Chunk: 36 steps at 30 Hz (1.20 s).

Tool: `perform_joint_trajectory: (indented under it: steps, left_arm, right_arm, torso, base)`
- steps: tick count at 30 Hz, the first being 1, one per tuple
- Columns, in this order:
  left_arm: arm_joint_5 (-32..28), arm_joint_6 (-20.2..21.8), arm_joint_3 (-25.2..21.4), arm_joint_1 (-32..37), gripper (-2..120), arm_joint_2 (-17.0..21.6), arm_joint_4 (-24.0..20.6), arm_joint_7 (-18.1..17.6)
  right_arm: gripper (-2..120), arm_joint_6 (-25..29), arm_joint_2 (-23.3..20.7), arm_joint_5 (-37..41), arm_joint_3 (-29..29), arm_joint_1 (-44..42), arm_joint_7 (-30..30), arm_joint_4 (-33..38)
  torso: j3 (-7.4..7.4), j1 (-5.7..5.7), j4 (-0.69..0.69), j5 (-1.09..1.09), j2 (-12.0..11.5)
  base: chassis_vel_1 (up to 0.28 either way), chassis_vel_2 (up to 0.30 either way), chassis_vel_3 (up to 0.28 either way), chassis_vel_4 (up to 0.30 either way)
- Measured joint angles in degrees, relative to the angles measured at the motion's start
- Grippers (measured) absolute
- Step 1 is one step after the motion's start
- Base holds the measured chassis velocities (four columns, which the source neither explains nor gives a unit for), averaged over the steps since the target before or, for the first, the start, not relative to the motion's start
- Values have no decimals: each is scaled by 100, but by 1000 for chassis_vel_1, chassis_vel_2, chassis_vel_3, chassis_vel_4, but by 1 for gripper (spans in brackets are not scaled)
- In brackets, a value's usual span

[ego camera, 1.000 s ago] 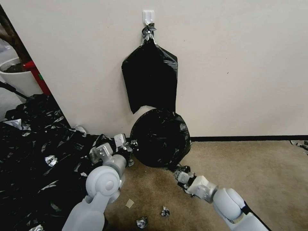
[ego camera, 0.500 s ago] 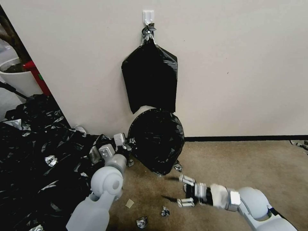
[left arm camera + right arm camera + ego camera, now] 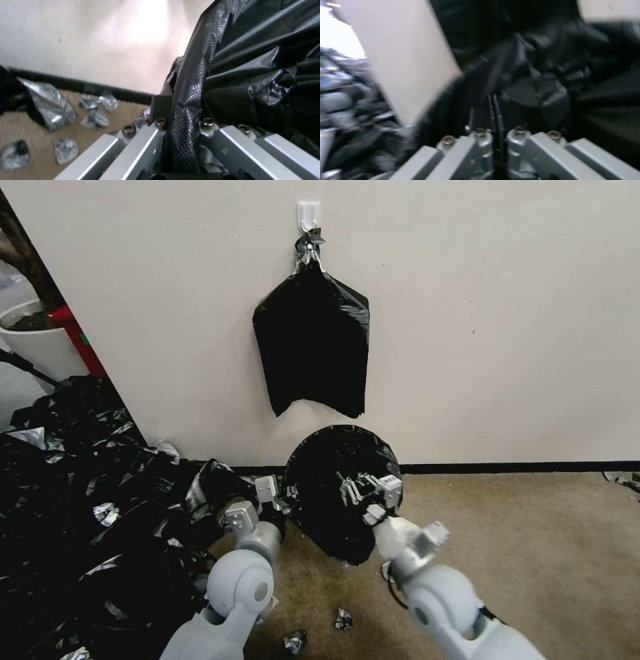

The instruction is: Place a trash bag onto the trash bin.

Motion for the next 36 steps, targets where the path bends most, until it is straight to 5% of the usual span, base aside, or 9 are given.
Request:
perform_joint_trajectory:
  steps: [6, 20, 28, 33, 36]
  left_arm:
    - [664, -545, 25, 132, 2, 58, 51, 505]
    - [1600, -1246, -21, 461, 2, 114, 88, 1382]
    - [1631, -1265, -22, 454, 2, 109, 138, 1422]
    - [1688, -1256, 76, 413, 2, 70, 192, 1410]
    - [1768, -1254, 210, 454, 2, 20, 193, 1431]
  right_arm:
    - [0, -1166, 229, 542, -483, 530, 1825, -45]
    - [0, -2706, 170, 1261, -703, 1682, 3379, -764]
    - [0, -3022, 52, 811, -585, 1544, 3497, -759]
    - [0, -2802, -17, 884, -701, 1281, 2682, -350]
    - [0, -2857, 144, 1103, -863, 1260, 2766, -476]
  torso:
    - [0, 0, -1, 0, 0]
    - [0, 0, 0, 0, 0]
    - [0, 0, -1, 1, 0]
    - [0, 0, 0, 1, 0]
    - [0, 0, -1, 2, 0]
  base:
    - [0, 0, 0, 0]
    - [0, 0, 0, 0]
    - [0, 0, 0, 0]
    - [0, 0, 0, 0]
    - [0, 0, 0, 0]
